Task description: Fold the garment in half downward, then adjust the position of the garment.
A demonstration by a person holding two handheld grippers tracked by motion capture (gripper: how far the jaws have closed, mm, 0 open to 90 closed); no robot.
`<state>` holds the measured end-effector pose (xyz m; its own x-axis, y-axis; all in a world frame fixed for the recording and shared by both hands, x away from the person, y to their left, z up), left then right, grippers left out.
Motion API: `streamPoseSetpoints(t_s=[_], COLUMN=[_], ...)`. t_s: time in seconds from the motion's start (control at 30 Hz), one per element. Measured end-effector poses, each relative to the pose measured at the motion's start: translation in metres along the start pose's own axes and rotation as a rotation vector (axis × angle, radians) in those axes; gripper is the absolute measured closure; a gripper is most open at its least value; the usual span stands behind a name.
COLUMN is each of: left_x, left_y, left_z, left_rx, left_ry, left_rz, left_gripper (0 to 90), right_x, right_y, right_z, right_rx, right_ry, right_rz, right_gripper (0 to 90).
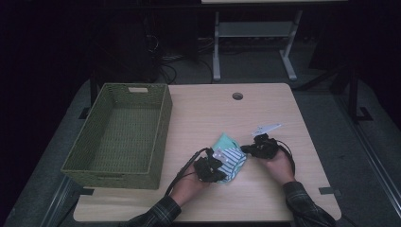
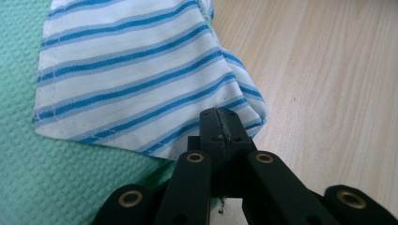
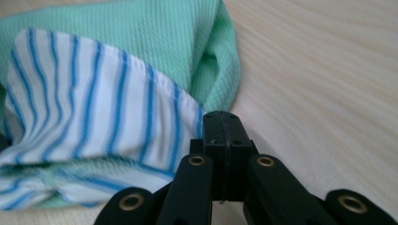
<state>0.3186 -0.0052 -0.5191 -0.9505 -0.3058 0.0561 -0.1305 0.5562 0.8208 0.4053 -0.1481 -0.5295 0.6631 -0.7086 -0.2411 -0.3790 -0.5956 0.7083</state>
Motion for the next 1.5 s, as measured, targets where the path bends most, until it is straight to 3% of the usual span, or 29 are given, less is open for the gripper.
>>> streamPoseSetpoints(t_s=[0.17, 0.2, 0.37, 0.4, 0.5, 0.57, 0.8, 0.93, 0.97, 1.13, 1.2, 1.5], left_x=[-0.001, -0.002, -0.011, -0.013, -0.023, -0.035, -0.052, -0.056, -0.059, -0.063, -0.065, -0.07], left_y=[0.005, 0.012, 0.029, 0.033, 0.045, 0.055, 0.063, 0.056, 0.047, 0.031, 0.024, 0.024], left_z=[-0.003, -0.007, -0.012, -0.014, -0.013, -0.012, -0.012, -0.011, -0.006, 0.003, 0.01, 0.018], left_rx=[0.013, 0.039, 0.076, 0.094, 0.112, 0.13, 0.167, 0.136, 0.095, 0.031, -0.019, -0.054], left_ry=[0.002, 0.013, 0.02, 0.039, 0.056, 0.088, 0.136, 0.132, 0.127, 0.127, 0.119, 0.126], left_rz=[0.002, 0.002, -0.015, -0.024, -0.049, -0.076, -0.119, -0.12, -0.124, -0.124, -0.123, -0.133], left_gripper=[87.0, 87.0, 87.2, 87.2, 88.4, 89.1, 89.5, 89.5, 89.5, 89.4, 89.6, 89.6], right_x=[0.0, -0.001, -0.006, -0.008, -0.013, -0.02, -0.04, -0.044, -0.045, -0.042, -0.035, -0.03], right_y=[0.004, 0.009, 0.016, 0.016, 0.014, 0.01, -0.006, -0.017, -0.025, -0.039, -0.048, -0.051], right_z=[-0.003, -0.009, -0.023, -0.026, -0.038, -0.051, -0.078, -0.082, -0.081, -0.072, -0.064, -0.056], right_rx=[0.018, 0.037, 0.069, 0.073, 0.082, 0.088, 0.086, 0.068, 0.051, 0.006, -0.024, -0.049], right_ry=[-0.007, -0.004, 0.013, 0.021, 0.037, 0.057, 0.118, 0.126, 0.129, 0.124, 0.116, 0.103], right_rz=[-0.003, -0.003, -0.02, -0.021, -0.032, -0.045, -0.074, -0.08, -0.083, -0.074, -0.058, -0.046], right_gripper=[90.0, 90.0, 90.0, 90.0, 90.0, 90.0, 90.0, 90.0, 90.0, 90.0, 90.0, 90.0])
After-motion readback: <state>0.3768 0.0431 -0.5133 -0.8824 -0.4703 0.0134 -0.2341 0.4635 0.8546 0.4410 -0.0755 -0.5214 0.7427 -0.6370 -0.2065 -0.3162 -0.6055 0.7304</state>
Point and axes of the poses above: each handheld gripper's, and its own axes: y roughly backward along the jaws, z roughly out of its underside, x roughly to its right, the point moved 8 cm from there along -y, roughly forward along the jaws, and after that the axes turned 7 degrees about -y, right-handed, at the moved point
